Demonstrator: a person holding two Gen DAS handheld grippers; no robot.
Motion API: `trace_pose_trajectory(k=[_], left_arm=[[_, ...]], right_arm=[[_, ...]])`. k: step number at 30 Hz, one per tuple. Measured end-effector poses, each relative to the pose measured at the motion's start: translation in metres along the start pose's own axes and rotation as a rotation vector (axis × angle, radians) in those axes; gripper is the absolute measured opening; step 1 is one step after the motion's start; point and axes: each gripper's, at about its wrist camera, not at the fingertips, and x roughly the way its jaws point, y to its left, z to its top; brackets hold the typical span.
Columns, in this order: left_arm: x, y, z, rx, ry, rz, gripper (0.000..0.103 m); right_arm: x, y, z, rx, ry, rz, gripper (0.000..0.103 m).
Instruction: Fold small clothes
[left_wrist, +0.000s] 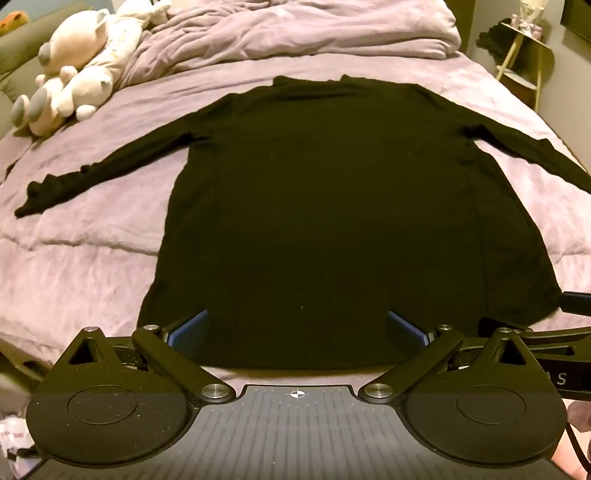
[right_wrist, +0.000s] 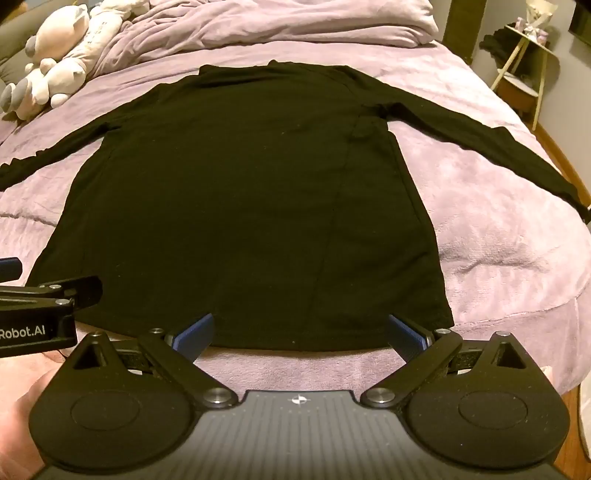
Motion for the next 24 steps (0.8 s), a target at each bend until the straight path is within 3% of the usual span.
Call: trace_pose_trajectory(k=[24], left_arm=[[0.0006, -0.0001, -0.0009, -0.005, 0.009, -0.006, 0.103]], right_arm=[[-0.0028, 0.0083, -0.0015, 0.006, -0.004, -0.005, 0.099]])
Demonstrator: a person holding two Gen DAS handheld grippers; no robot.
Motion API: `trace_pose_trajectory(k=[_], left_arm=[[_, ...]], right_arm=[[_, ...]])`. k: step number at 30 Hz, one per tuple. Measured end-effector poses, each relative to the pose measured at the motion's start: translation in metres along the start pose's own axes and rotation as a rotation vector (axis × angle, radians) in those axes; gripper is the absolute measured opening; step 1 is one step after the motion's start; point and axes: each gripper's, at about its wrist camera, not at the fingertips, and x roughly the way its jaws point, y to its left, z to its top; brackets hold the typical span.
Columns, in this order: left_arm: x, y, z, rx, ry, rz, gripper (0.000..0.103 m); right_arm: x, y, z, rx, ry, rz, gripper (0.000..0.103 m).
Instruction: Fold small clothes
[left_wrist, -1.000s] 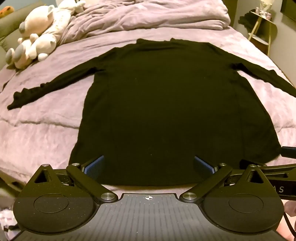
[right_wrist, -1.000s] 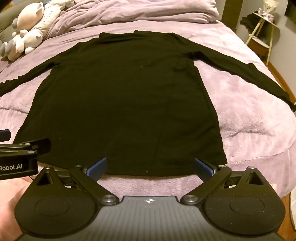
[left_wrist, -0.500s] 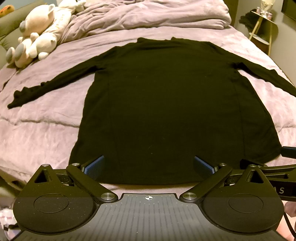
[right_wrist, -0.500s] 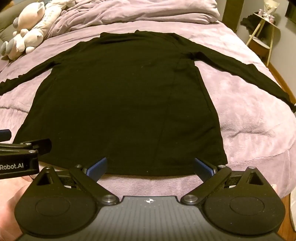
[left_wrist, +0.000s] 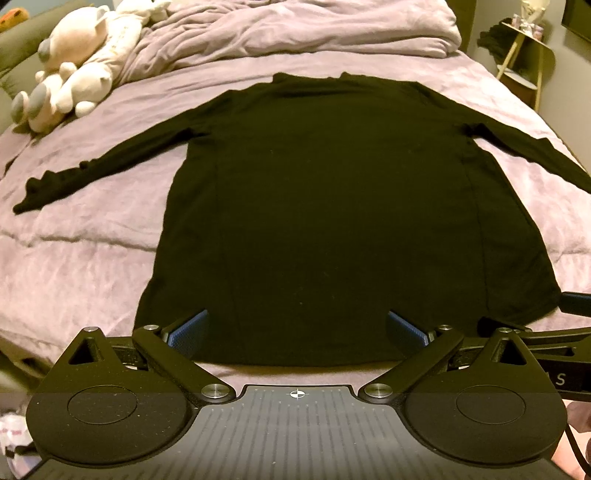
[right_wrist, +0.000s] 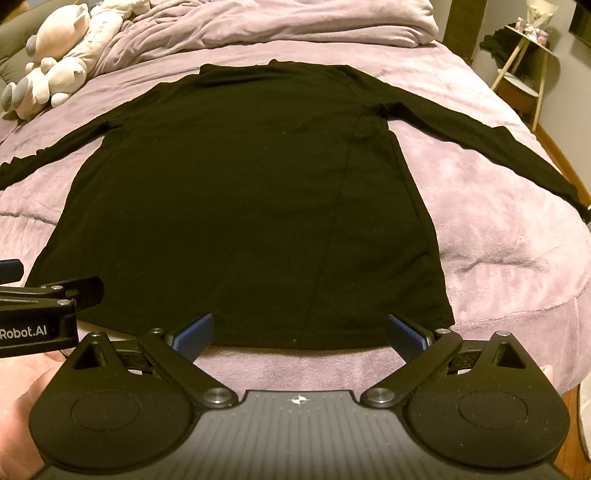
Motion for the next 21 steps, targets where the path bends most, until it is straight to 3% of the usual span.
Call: trace_pose_trajectory(k=[21], left_arm=[[0.0010, 0.0004, -0.0007, -0.007, 0.006, -0.001, 0.103]], right_arm=[[0.0010, -0.0003, -0.0013, 0.007, 0.005, -0.001, 0.099]])
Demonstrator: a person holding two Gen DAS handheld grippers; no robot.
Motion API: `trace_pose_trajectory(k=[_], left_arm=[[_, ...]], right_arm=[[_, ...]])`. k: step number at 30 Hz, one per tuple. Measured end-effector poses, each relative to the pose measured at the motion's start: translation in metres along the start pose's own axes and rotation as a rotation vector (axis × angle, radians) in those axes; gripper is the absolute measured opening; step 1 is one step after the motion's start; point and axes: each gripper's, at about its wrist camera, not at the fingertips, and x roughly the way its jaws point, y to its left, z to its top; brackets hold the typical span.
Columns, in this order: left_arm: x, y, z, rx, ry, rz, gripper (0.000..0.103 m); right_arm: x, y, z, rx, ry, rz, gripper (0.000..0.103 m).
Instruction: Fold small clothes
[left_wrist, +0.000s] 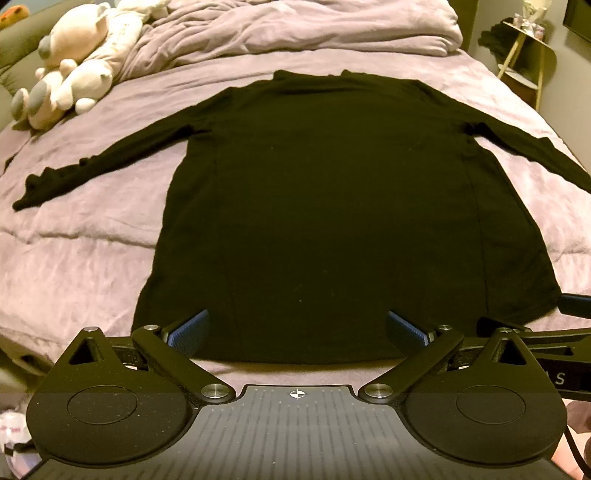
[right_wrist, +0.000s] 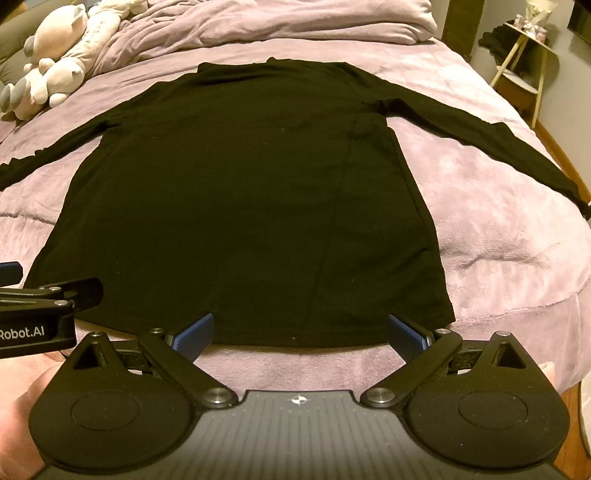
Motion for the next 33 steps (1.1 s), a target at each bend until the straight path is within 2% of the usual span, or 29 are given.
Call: trace_pose_trajectory(k=[33], left_arm=[[0.0048, 0.0036, -0.0022, -0.006, 0.026, 0.002, 0.103]], right_arm=[[0.0020, 0.0004, -0.0013, 0.003, 0.000, 0.004, 0.099]])
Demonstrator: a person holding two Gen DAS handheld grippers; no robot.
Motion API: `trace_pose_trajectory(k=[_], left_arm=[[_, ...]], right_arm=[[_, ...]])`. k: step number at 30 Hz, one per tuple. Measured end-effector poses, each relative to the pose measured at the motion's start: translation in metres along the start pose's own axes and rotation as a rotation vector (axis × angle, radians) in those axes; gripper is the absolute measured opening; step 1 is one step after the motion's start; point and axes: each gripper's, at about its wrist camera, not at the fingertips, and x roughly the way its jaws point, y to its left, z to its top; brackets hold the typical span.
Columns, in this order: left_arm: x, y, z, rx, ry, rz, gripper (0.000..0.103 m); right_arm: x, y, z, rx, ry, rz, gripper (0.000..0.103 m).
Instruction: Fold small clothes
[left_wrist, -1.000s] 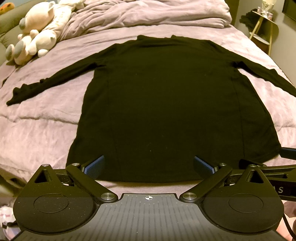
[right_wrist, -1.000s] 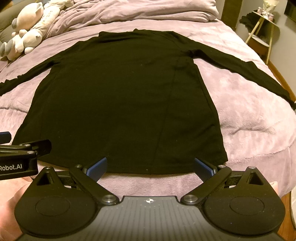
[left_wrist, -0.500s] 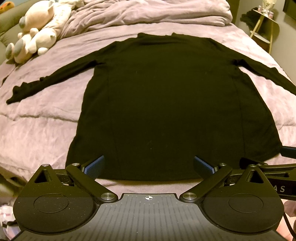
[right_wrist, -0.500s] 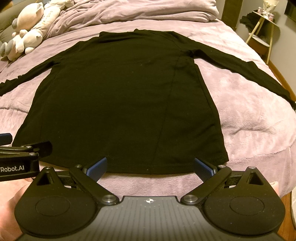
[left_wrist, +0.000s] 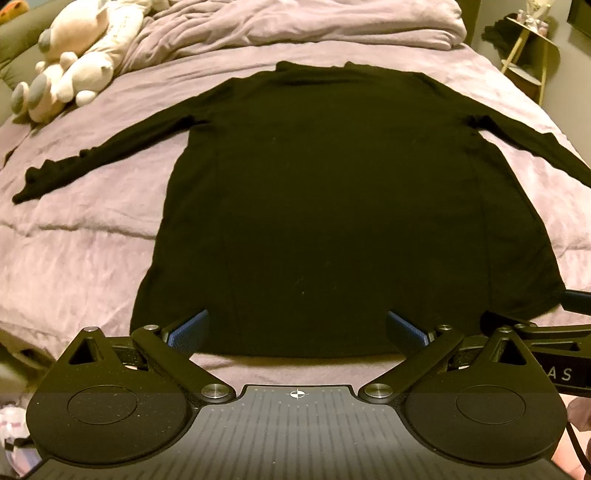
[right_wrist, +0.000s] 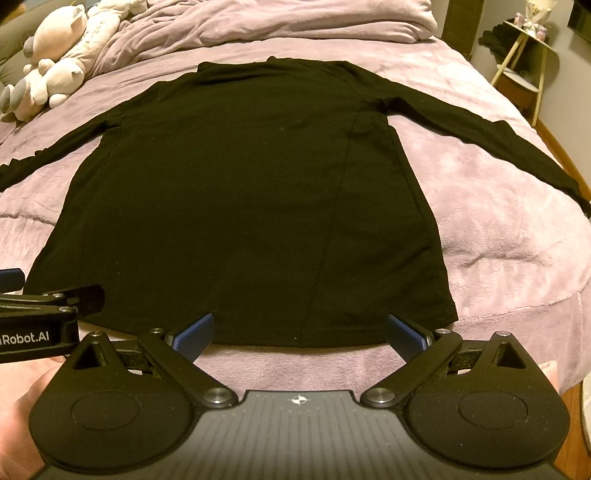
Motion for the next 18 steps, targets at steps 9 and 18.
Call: trace_pose_trajectory(k=[9, 18], left_arm=[[0.0006, -0.0016, 0.0002, -0.004, 0.006, 0.001, 0.103], [0.0027, 0.0001, 0.0002, -0.011, 0.017, 0.002, 0.103]], right_arm=[[0.0016, -0.0011, -0.0004, 0.002, -0.002, 0.007, 0.099], [0.0034, -0.0013, 0.0001, 0.003, -0.003, 0.018, 0.099]])
